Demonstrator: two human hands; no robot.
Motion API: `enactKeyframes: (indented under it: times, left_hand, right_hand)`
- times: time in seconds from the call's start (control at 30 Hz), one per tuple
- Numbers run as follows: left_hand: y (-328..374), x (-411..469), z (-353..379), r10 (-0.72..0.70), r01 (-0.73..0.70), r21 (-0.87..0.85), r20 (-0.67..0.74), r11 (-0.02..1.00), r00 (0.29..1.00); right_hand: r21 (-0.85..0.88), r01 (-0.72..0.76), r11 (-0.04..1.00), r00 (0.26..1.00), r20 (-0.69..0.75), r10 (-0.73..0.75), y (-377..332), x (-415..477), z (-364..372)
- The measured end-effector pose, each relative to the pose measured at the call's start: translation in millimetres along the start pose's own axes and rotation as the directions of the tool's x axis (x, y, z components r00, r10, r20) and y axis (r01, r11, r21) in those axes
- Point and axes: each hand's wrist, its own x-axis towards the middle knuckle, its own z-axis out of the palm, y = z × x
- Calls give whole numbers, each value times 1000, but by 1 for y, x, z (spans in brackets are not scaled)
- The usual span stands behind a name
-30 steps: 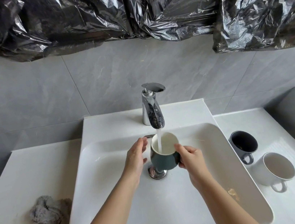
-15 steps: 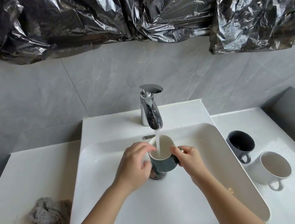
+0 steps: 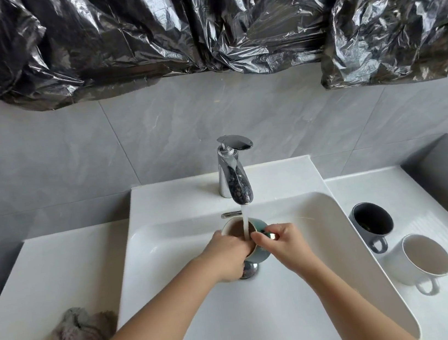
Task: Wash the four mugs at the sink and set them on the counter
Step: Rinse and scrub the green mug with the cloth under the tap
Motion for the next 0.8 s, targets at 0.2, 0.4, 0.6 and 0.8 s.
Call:
enactKeyframes:
  times: [0.2, 0.4, 0.6, 0.8]
  left_hand:
    - [-16, 5, 9, 73, -71, 233, 2, 970, 997]
    - [-19, 17, 25, 24, -9, 268, -53, 963, 998]
    - [-10, 12, 31, 47, 2, 158, -307, 987, 950]
    - [-6, -3, 22, 224, -140, 239, -372, 961, 901]
  right_hand:
    - [6, -26, 1000, 999, 40, 25, 3, -1, -8]
    - [8, -8, 1000, 1000, 28, 8, 0, 4, -2]
    - [158, -85, 984, 994, -58, 95, -1, 10, -8]
    - [303, -351, 886, 928, 240, 286, -3, 0, -7]
